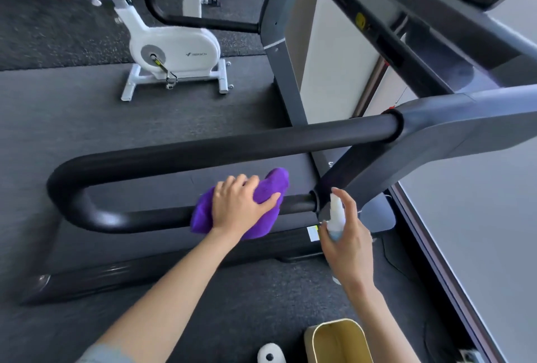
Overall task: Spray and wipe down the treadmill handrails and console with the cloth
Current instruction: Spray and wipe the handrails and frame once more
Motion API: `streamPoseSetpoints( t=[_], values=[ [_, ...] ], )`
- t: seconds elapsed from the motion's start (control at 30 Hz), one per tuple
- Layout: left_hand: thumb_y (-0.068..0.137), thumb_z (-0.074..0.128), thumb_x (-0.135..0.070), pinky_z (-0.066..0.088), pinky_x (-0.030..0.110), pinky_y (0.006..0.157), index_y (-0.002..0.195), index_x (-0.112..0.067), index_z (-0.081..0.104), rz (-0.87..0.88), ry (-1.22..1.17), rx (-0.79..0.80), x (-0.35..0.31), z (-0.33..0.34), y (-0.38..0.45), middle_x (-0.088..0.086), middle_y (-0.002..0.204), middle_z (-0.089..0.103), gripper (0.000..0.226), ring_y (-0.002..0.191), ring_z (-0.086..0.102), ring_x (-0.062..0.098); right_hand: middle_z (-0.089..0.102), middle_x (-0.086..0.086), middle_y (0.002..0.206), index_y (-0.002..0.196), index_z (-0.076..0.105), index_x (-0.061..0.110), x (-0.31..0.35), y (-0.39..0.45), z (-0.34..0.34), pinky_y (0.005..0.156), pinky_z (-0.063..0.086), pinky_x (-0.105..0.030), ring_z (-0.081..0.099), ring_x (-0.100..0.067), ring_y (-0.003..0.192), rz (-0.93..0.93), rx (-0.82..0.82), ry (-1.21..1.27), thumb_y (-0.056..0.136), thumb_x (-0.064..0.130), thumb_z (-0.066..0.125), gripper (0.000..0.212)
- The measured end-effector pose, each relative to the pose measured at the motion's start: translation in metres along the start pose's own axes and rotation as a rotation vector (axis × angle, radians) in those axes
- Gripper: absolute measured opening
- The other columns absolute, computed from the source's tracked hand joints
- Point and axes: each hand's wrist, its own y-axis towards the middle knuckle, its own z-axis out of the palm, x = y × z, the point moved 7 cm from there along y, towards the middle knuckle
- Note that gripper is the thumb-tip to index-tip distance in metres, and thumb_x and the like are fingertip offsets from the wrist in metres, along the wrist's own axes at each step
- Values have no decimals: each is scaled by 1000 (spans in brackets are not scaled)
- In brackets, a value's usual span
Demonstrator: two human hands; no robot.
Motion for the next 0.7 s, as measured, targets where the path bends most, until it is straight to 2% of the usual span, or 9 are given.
streamPoseSetpoints(
  t=[0.13, 0.23, 0.3, 0.5, 0.6, 0.7],
  values=[
    [79, 47, -65, 43, 38, 66, 83, -13, 67, -109, 78, -162, 54, -24, -21, 4, 71, 63, 57, 68, 58, 31, 58, 9, 77, 131, 34, 44, 6, 0, 3, 59, 47, -32, 57, -16, 63, -24, 14, 48, 83, 8, 64, 68],
    [79, 50, -61, 39, 36, 62, 78, -12, 66, -168, 75, -236, 44, -19, -23, 4, 66, 58, 52, 62, 54, 30, 63, 12, 90, 131, 33, 46, 2, -9, -2, 63, 49, -25, 58, -14, 67, -32, -11, 34, 82, 9, 67, 70],
    [78, 52, -61, 38, 35, 61, 76, -15, 65, -145, 34, -225, 14, -6, -16, 2, 65, 57, 48, 61, 53, 29, 62, 16, 89, 130, 33, 48, -6, -16, -8, 62, 42, -15, 57, -8, 68, -3, -22, 22, 82, 10, 67, 70],
    [77, 60, -56, 42, 36, 64, 75, -14, 64, -43, -103, -51, -95, 28, 17, 4, 69, 62, 42, 65, 58, 29, 51, 19, 74, 128, 36, 48, -16, -22, -18, 56, 37, -19, 49, -1, 56, 32, -4, -33, 82, 10, 64, 66],
    [83, 51, -57, 43, 37, 69, 85, -14, 67, 75, -94, 0, -88, 29, 14, 5, 77, 64, 45, 72, 59, 29, 50, 18, 72, 129, 37, 45, -13, -18, -20, 56, 37, -21, 47, 0, 57, 24, -15, -52, 82, 9, 65, 65],
    [84, 44, -58, 44, 38, 70, 89, -14, 69, 158, -48, -15, -46, 15, 3, 4, 80, 65, 51, 74, 58, 29, 57, 13, 80, 129, 35, 46, -3, -18, -18, 58, 41, -24, 51, -5, 62, -12, -22, -36, 82, 9, 66, 67]
  ],
)
